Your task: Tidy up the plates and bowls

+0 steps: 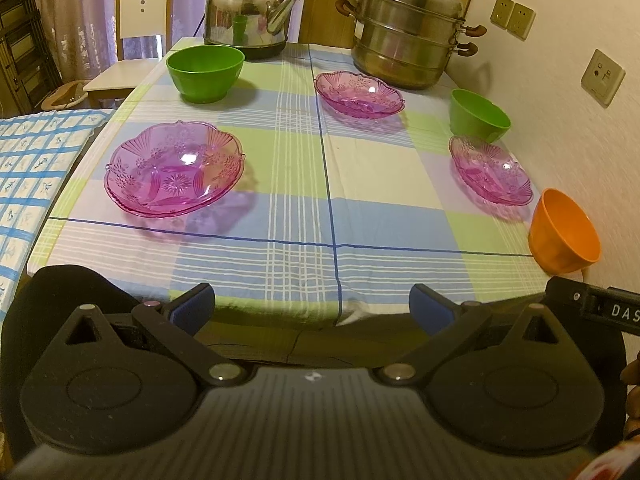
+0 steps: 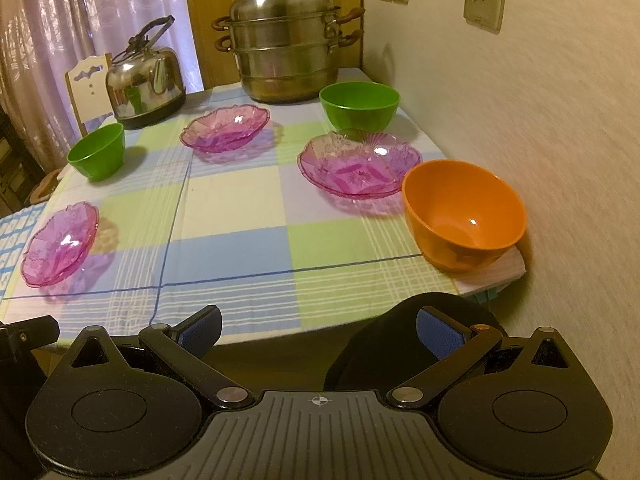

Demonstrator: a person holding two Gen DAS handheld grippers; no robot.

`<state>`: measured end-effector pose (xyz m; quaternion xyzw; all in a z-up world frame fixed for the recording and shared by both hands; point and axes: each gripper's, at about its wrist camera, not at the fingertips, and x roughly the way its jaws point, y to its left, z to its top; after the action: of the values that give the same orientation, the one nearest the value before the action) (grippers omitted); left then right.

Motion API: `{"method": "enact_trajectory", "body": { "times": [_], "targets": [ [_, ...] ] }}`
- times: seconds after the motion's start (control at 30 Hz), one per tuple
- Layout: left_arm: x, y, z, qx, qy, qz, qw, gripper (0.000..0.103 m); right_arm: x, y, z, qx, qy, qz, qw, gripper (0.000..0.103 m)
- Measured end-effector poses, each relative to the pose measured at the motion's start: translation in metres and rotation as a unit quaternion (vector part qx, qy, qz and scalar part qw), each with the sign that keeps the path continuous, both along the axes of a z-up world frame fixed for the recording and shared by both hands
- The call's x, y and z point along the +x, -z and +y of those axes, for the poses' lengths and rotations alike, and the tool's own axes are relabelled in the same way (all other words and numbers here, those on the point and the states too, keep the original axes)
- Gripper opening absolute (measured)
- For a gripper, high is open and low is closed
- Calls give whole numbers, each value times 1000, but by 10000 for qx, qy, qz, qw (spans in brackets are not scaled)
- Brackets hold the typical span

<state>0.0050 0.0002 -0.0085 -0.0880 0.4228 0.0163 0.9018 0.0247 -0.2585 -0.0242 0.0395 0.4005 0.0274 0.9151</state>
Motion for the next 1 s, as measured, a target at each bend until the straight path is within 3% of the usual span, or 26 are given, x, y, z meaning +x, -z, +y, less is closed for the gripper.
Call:
{"method": "enact_trajectory", "body": {
  "times": [1.0],
  "targets": [
    [0, 0, -1, -5, 8, 16, 10000, 103, -1, 3, 1, 25, 23, 19, 10000, 103]
  ]
}}
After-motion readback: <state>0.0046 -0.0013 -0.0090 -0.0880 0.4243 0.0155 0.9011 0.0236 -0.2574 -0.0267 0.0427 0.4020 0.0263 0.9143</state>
